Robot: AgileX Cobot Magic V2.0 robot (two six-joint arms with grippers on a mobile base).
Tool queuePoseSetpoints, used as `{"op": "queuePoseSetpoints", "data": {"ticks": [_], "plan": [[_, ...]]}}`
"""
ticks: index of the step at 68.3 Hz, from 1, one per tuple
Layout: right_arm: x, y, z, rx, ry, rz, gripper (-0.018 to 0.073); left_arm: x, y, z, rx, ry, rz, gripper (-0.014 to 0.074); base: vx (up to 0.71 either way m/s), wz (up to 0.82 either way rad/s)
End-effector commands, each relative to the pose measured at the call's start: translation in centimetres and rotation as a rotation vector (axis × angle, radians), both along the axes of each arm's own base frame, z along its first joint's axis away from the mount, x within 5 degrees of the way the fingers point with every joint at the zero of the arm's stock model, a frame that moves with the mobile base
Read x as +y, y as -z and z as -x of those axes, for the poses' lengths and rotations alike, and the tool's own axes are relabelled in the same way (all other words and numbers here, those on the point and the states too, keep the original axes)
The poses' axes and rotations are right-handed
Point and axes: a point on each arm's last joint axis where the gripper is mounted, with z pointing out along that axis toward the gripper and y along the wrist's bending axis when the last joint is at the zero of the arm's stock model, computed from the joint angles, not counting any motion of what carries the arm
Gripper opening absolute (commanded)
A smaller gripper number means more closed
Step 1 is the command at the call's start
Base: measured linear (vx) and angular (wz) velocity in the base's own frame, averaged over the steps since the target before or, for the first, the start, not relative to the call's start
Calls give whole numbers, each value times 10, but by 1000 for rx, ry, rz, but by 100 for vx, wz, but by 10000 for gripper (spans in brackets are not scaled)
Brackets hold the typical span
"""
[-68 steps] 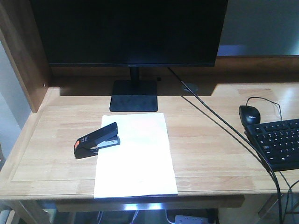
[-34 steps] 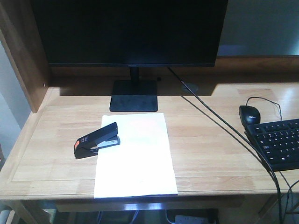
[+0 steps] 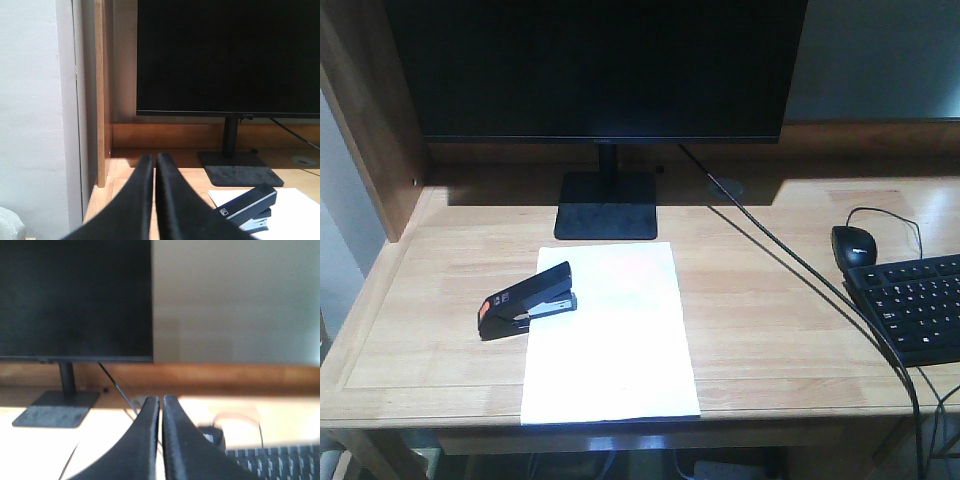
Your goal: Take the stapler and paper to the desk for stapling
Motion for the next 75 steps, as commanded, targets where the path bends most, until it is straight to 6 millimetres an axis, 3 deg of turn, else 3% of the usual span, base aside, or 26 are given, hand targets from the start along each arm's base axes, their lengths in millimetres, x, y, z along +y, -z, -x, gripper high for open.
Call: {"op": "queuePoseSetpoints", "data": {"ticks": [1, 12, 21, 47, 75], "plan": [[0, -6, 0, 12, 5, 36, -9, 0, 3, 0, -51, 3, 22, -7, 0, 0], [1, -2, 0, 55, -5, 139, -9, 0, 3, 0, -51, 3, 22, -7, 0, 0], [-1, 2, 1, 96, 39, 126, -9, 0, 3, 0, -51, 3, 22, -7, 0, 0], [1, -6, 1, -3, 60, 148, -9, 0, 3, 0, -51, 3, 22, -7, 0, 0], [2, 35, 19, -166, 52, 57, -9, 0, 3, 0, -51, 3, 22, -7, 0, 0]]}}
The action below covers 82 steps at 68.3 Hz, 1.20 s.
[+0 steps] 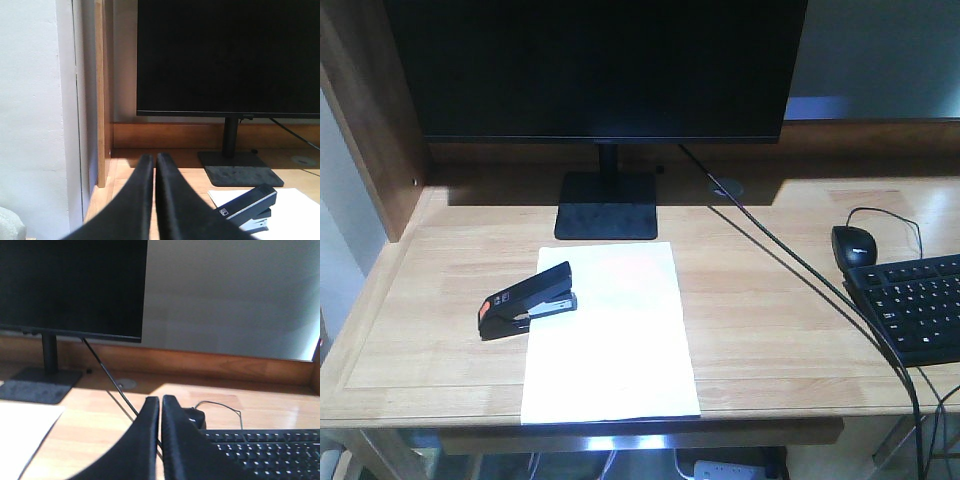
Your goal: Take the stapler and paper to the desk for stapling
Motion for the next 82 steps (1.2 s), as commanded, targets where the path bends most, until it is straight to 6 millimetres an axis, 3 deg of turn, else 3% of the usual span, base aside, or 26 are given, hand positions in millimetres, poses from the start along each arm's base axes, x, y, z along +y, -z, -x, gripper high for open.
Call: {"op": "queuePoseSetpoints", "data": {"ticks": [1, 11, 82], "plan": [[0, -6, 4, -134, -5, -26, -9, 0, 3, 0, -51, 3, 21, -7, 0, 0], [1, 5, 2, -114, -10, -57, -9, 0, 3, 0, -50, 3, 21, -7, 0, 0], [1, 4, 2, -121, -15, -85, -9, 0, 3, 0, -50, 3, 21, -7, 0, 0]]}}
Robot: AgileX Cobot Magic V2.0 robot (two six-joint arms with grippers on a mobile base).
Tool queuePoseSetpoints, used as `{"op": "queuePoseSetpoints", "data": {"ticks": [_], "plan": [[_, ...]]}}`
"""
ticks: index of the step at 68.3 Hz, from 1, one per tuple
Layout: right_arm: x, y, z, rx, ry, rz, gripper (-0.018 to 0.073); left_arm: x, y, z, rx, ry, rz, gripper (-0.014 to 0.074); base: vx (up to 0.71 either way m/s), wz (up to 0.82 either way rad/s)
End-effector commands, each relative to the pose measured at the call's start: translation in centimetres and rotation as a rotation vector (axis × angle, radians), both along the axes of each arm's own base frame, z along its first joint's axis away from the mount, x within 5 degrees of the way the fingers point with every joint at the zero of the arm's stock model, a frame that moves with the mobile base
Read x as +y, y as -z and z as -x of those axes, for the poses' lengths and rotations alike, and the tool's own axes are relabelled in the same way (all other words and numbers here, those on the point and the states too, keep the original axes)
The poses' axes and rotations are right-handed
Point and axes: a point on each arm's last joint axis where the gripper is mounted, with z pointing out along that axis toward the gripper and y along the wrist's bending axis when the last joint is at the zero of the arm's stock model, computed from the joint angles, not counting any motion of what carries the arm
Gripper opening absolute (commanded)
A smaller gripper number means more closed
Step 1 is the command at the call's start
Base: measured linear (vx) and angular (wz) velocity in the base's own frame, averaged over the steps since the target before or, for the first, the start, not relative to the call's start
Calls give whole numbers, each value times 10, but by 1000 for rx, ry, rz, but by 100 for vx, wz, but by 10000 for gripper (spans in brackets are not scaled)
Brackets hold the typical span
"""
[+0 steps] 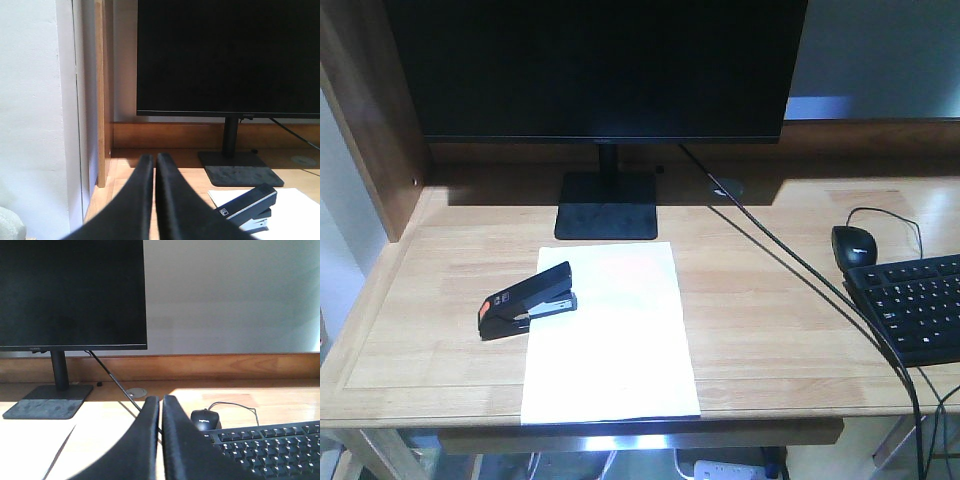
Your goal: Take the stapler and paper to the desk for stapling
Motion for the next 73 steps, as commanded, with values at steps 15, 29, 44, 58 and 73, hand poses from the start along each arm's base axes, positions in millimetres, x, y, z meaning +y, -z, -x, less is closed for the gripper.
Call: {"op": "queuePoseSetpoints", "data": {"ticks": [15, 29, 44, 58, 73], "plan": [[1, -6, 2, -87, -3, 6, -9, 0, 3, 0, -50, 3, 21, -7, 0, 0], [1, -6, 2, -87, -4, 6, -9, 0, 3, 0, -50, 3, 21, -7, 0, 0], [1, -6, 2, -87, -4, 6, -9, 0, 3, 0, -50, 3, 21, -7, 0, 0], [1, -6, 2, -87, -4, 6, -9, 0, 3, 0, -50, 3, 21, -7, 0, 0], [1, -6, 2, -87, -4, 6, -9, 0, 3, 0, -50, 3, 21, -7, 0, 0]]}}
